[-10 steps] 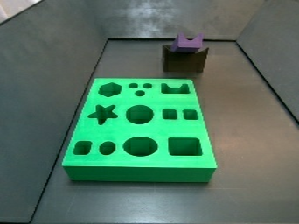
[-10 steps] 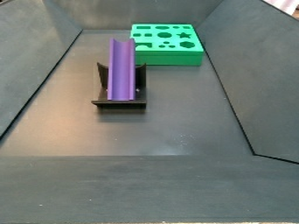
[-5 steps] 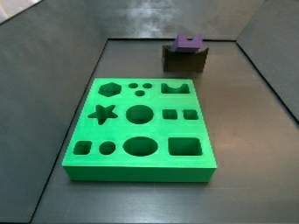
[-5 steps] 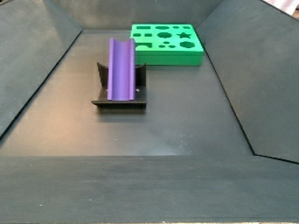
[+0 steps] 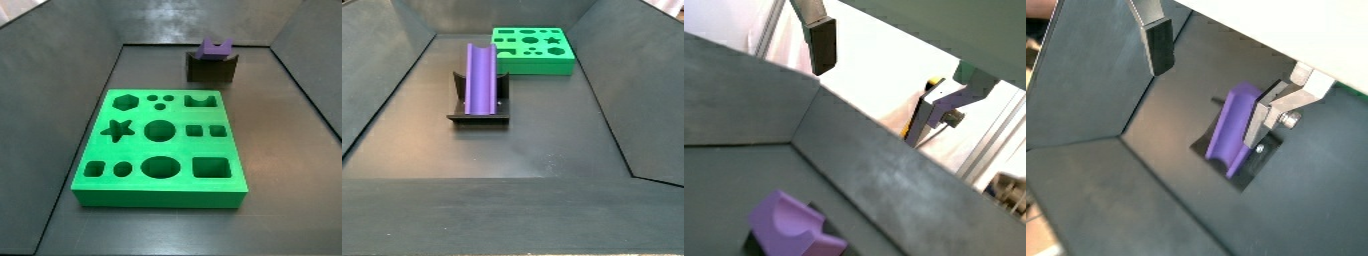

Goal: Pick up the arch object. Move up. Place the arch object on the fixture. Regrasp the arch object. Move to above the board. Insert the arch object.
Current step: Regrasp the arch object.

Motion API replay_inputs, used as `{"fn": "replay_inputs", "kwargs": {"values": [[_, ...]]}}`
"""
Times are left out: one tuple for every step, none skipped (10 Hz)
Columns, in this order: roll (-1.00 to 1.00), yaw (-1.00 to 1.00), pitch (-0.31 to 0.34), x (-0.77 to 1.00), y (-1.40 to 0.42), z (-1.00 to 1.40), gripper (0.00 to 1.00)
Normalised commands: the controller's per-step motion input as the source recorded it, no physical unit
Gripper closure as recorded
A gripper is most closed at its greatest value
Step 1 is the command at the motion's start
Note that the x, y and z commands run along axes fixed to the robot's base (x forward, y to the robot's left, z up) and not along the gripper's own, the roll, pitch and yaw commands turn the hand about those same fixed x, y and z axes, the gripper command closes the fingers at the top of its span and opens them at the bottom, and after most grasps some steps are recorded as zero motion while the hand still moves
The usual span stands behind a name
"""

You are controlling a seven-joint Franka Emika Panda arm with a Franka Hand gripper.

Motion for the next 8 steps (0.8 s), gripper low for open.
{"fn": "replay_inputs", "kwargs": {"values": [[0.53,0.26,0.158,0.12,-0.06,-0.01,0.0],[0.36,0.26,0.122,0.12,-0.06,-0.01,0.0],[0.22,0.26,0.069,0.1,-0.04,0.0,0.0],[0.18,0.24,0.029,0.09,-0.04,0.0,0.0],[0.16,0.22,0.001,0.09,-0.05,-0.01,0.0],[0.12,0.16,-0.028,0.04,0.05,-1.0,0.0],[0.12,0.13,-0.039,0.04,0.05,-1.0,0.0],[0.11,0.1,-0.071,0.05,0.04,-1.0,0.0]]}}
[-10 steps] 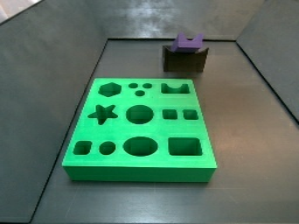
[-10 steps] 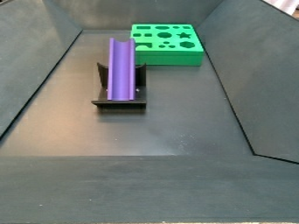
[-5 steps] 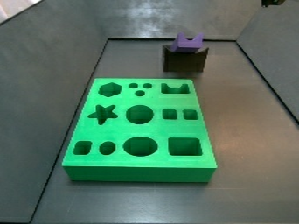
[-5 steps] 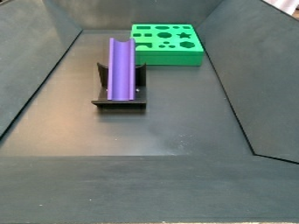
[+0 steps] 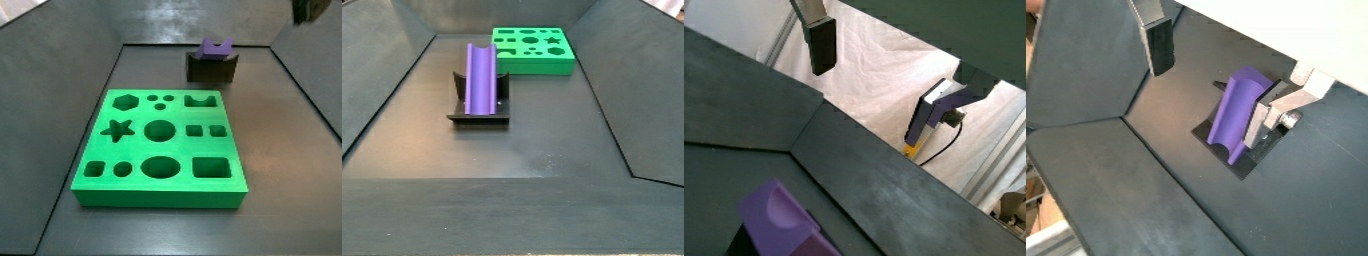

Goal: Pick up the arch object. Move up. Place the arch object on the fixture. Regrasp the arch object. Move to above the board. Insert the arch object.
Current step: Regrasp the arch object.

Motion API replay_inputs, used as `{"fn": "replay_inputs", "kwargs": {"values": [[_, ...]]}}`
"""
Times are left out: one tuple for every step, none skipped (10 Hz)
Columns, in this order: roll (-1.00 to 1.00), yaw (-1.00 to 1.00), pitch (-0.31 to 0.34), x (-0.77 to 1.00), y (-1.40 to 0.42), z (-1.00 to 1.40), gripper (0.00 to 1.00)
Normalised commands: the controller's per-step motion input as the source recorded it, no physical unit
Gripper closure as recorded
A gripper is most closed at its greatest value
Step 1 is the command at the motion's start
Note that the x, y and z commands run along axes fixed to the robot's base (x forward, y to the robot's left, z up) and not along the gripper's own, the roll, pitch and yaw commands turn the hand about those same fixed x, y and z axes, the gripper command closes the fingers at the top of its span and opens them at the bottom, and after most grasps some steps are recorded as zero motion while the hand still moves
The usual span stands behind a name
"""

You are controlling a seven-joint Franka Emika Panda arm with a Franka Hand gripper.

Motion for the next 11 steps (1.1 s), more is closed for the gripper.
{"fn": "replay_inputs", "kwargs": {"values": [[0.09,0.08,-0.091,0.05,0.04,-1.0,0.0],[0.06,0.05,-0.104,0.06,0.04,-1.0,0.0],[0.06,0.02,-0.106,0.06,0.04,-1.0,0.0],[0.05,0.01,-0.108,0.07,0.03,-1.0,0.0],[0.05,-0.01,-0.099,0.07,0.03,-1.0,0.0],[0.05,-0.03,-0.089,0.08,0.03,-1.0,0.0],[0.05,-0.04,-0.069,0.08,0.02,-0.91,0.0],[0.05,-0.05,-0.05,0.07,0.02,-0.74,0.0],[0.06,-0.04,-0.024,0.06,0.01,-0.51,0.0],[0.05,-0.04,-0.014,0.07,0.0,-0.4,0.0],[0.06,-0.02,0.011,0.07,0.0,-0.19,0.0]]}}
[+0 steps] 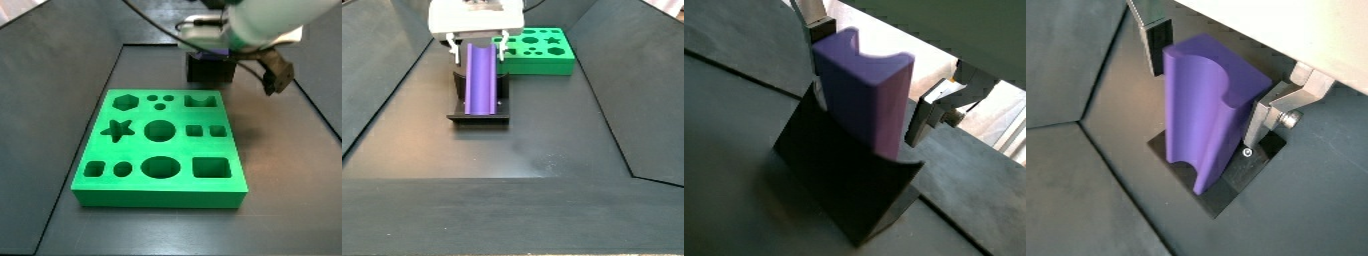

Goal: Pick up the arch object. Move up. Place the arch object on the fixture. Regrasp the arch object. Move to above the board. Insert the arch object.
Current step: Regrasp the arch object, then move to above the board.

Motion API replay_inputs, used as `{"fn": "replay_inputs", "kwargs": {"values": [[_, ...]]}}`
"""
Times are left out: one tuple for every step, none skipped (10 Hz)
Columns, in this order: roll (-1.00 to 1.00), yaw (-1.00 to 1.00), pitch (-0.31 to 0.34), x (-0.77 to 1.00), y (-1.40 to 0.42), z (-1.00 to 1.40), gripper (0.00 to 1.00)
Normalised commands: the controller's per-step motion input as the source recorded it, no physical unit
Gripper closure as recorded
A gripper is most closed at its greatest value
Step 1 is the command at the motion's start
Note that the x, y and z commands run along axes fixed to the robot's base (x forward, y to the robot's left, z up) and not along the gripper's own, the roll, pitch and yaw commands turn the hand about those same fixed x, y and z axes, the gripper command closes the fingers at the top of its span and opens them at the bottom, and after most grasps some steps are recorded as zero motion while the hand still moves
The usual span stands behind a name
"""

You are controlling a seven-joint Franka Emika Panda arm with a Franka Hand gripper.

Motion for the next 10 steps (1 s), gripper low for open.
{"fn": "replay_inputs", "kwargs": {"values": [[0.0,0.0,0.0,0.0,0.0,0.0,1.0],[0.06,-0.17,0.078,0.11,0.17,1.0,1.0],[0.06,-0.17,0.077,0.11,0.17,1.0,1.0],[0.03,-0.12,0.094,0.1,0.16,1.0,1.0],[0.03,-0.1,0.107,0.09,0.15,1.0,1.0],[-0.01,-0.04,0.134,0.08,0.14,1.0,1.0],[-0.02,-0.01,0.144,0.08,0.14,1.0,1.0],[-0.04,0.03,0.153,0.07,0.12,1.0,1.0],[-0.04,0.06,0.15,0.07,0.11,1.0,1.0],[-0.04,0.08,0.15,0.07,0.11,1.0,1.0]]}}
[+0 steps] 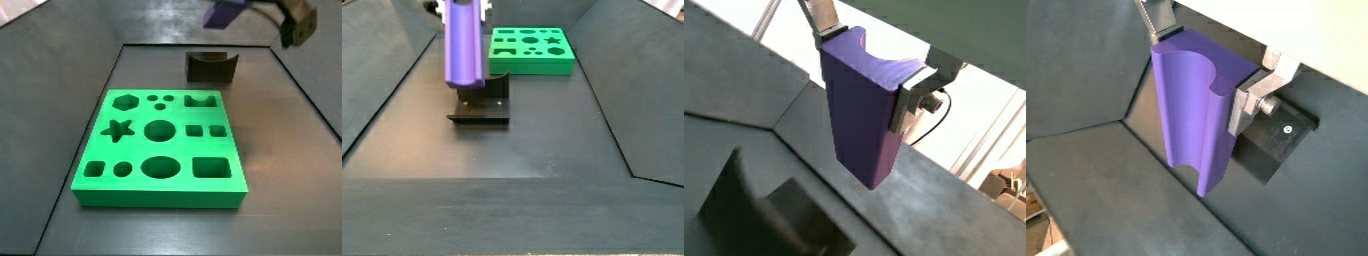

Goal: Pick up the arch object. Move up. Place the arch object on the fixture. Regrasp the arch object. Move to above the board. Insert the arch object.
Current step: Move to above the board.

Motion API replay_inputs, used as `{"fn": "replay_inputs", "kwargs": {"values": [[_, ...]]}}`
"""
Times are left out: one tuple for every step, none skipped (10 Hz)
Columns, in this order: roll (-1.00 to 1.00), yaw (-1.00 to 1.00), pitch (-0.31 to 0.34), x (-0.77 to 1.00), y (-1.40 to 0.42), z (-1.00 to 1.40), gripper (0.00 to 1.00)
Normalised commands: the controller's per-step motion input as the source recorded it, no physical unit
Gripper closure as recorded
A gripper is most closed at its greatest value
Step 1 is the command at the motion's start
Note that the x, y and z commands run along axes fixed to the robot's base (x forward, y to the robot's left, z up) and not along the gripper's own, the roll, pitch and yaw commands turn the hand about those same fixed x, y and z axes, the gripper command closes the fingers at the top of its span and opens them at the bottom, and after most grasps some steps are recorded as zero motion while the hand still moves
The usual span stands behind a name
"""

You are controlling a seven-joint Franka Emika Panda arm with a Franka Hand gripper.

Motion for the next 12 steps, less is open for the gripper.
{"fn": "replay_inputs", "kwargs": {"values": [[-0.03,0.1,0.146,0.06,0.09,1.0,1.0],[-0.03,0.11,0.134,0.07,0.08,1.0,1.0],[-0.03,0.12,0.122,0.06,0.07,1.0,1.0],[-0.03,0.13,0.106,0.07,0.05,1.0,1.0],[-0.03,0.13,0.094,0.06,0.04,1.0,1.0],[-0.03,0.13,0.078,0.05,0.02,0.84,1.0],[-0.03,0.12,0.065,0.04,0.01,0.67,1.0],[-0.03,0.11,0.057,0.03,0.0,0.51,1.0],[-0.03,0.1,0.051,0.02,-0.01,0.29,1.0],[-1.0,-0.03,-0.047,-0.61,-1.0,0.15,1.0],[-1.0,-0.03,-0.063,-0.61,-1.0,0.14,1.0],[-1.0,-0.03,-0.074,-0.64,-1.0,0.15,1.0]]}}
